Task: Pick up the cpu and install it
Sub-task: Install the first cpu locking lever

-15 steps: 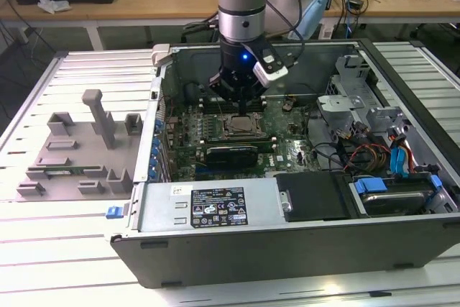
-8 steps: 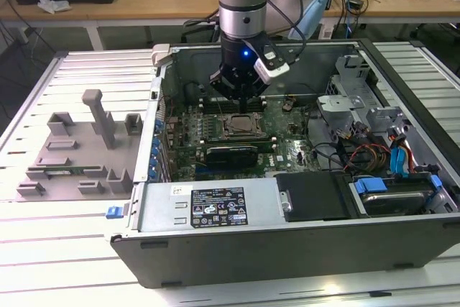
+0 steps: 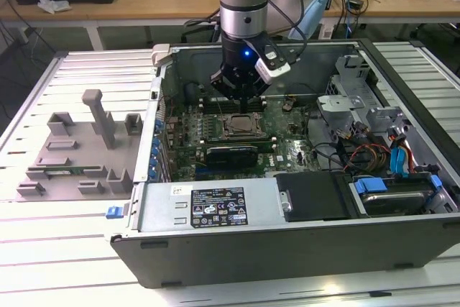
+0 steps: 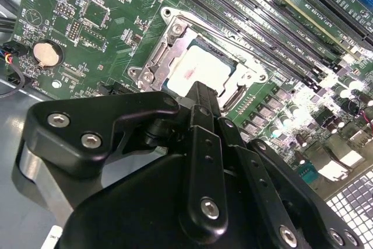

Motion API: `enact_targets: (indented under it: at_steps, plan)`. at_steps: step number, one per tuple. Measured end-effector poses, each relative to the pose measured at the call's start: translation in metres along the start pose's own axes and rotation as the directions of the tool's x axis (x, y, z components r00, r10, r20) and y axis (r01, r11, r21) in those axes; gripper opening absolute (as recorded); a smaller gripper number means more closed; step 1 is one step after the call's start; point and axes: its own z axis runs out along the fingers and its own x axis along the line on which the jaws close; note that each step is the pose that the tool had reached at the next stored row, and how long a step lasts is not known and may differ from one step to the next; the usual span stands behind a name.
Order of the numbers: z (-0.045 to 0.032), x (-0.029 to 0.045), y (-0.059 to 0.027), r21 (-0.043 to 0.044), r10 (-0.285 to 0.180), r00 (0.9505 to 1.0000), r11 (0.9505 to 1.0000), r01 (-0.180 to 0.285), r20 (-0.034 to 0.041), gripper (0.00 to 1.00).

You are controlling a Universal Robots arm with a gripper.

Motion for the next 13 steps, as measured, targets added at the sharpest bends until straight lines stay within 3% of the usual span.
enact_targets:
  at_steps: [13]
  plan:
    - [-0.0045,-0.0004,0.0000,0.0003,0.000,1.0000,1.0000,0.000,0.0001,0.11]
